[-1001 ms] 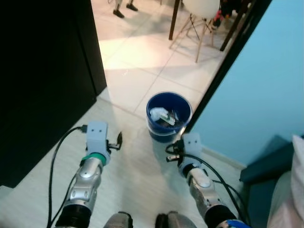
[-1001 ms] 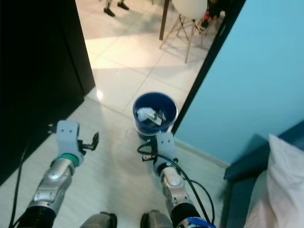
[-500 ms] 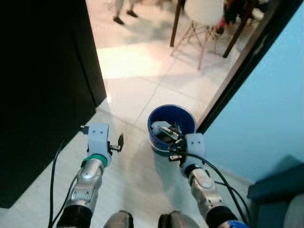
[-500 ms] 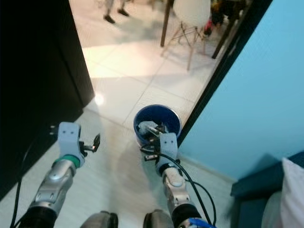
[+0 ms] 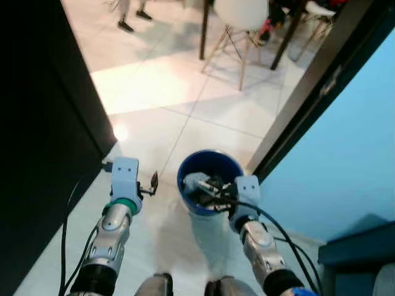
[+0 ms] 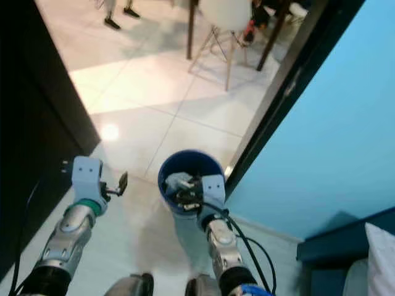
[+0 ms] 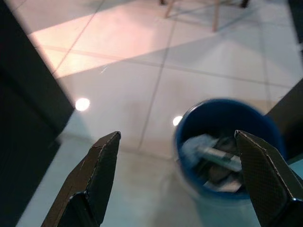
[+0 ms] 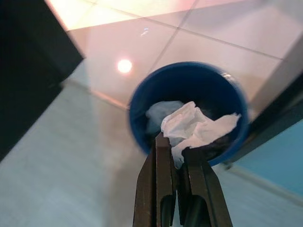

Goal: Clean up the room

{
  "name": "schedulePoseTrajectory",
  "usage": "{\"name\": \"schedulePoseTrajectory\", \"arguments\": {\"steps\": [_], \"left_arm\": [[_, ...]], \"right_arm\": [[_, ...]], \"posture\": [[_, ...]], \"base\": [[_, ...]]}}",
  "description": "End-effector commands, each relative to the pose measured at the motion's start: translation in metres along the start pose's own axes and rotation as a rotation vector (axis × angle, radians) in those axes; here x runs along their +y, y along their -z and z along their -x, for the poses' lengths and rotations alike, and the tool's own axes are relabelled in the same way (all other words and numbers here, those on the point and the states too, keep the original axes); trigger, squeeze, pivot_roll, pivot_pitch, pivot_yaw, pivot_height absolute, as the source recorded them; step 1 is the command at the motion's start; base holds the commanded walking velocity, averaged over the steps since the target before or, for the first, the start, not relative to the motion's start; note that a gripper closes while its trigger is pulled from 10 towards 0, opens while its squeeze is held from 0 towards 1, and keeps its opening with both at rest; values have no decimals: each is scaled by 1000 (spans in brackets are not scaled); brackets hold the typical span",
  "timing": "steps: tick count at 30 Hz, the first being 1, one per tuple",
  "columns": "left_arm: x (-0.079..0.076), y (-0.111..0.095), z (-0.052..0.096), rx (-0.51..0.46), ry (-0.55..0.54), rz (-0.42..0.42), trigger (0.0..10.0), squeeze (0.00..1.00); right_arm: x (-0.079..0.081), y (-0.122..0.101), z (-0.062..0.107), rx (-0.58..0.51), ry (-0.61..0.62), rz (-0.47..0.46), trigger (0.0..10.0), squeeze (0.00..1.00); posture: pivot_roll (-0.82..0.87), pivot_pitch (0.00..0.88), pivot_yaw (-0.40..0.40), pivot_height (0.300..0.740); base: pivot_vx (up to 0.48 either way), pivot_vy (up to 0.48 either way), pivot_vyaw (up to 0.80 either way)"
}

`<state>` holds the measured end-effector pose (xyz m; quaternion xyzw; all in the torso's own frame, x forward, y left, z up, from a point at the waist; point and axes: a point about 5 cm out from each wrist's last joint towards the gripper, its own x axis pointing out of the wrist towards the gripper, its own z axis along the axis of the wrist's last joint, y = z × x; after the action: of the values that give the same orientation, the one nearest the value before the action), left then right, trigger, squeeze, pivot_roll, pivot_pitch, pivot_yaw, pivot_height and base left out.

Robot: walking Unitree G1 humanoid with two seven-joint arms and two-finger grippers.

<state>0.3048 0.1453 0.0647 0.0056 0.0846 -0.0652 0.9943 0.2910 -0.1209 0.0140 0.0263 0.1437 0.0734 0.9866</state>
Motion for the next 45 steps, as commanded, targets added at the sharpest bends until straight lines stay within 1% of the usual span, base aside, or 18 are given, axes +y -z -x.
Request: {"name": "schedulePoseTrajectory", "arguments": {"steps": [1,6,10,13,19,29,31,32,33,34,35,38,39,40,41,42,43,45], "left_arm": [[-4,9,2,34,17,7,10000,0],[-5,9,2,39,38,3,10000,0],[-9,13,1,70,83,-27,10000,0],[-8,12,0,68,86,-36,10000,0],[-13,11,-1,69,149,-79,10000,0],[-14,11,-1,70,163,-88,10000,0],[-14,11,-1,71,175,-105,10000,0],[-12,14,3,71,237,-224,10000,0],[-12,14,3,71,237,-224,10000,0],[-11,16,6,74,298,-314,10000,0],[-12,16,10,60,369,-399,10000,0],[-12,16,10,60,369,-399,10000,0],[-14,16,13,50,444,-475,10000,0],[-14,16,13,50,444,-475,10000,0],[-15,13,15,31,505,-534,10000,0],[-15,10,18,16,543,-574,10000,0],[-14,6,18,2,558,-599,10000,0],[-12,0,20,-21,565,-623,10000,0]], "right_arm": [[-5,10,4,44,21,-16,10000,0],[-5,14,5,79,21,-8,10000,0],[-8,21,6,129,40,10,10000,0],[-9,25,8,159,49,14,10000,0],[-13,35,11,228,60,51,10000,0],[-13,36,12,239,61,57,10000,0],[-13,37,12,248,55,66,10000,0],[-10,33,5,306,-29,170,10000,0],[-10,33,5,306,-29,170,10000,0],[-9,28,-2,359,-84,267,10000,0],[-10,21,-8,395,-125,361,10000,0],[-10,21,-8,395,-125,361,10000,0],[-11,12,-14,405,-150,429,10000,0],[-11,12,-14,405,-150,429,10000,0],[-12,0,-20,389,-161,473,10000,0],[-12,-8,-25,375,-162,498,10000,0],[-14,-18,-29,355,-152,526,10000,0],[-16,-28,-33,333,-132,536,10000,0]], "posture": [[111,107,34,740],[113,110,34,740],[111,119,47,740],[107,126,56,740],[103,144,58,740],[103,144,58,740],[102,156,56,740],[93,320,49,740],[93,320,49,740],[93,320,49,740],[100,377,46,740],[100,377,46,740],[107,403,45,740],[107,403,45,740],[120,446,44,740],[127,462,45,740],[135,475,46,740],[144,485,48,740]], "base": [[416,0,0],[407,0,0],[0,0,0],[0,0,0],[0,0,0],[0,0,0],[0,0,0],[0,0,0],[0,0,0],[0,0,0],[0,0,0],[0,0,0],[0,0,0],[0,0,0],[0,0,0],[0,0,0],[0,0,0],[0,0,0]]}}
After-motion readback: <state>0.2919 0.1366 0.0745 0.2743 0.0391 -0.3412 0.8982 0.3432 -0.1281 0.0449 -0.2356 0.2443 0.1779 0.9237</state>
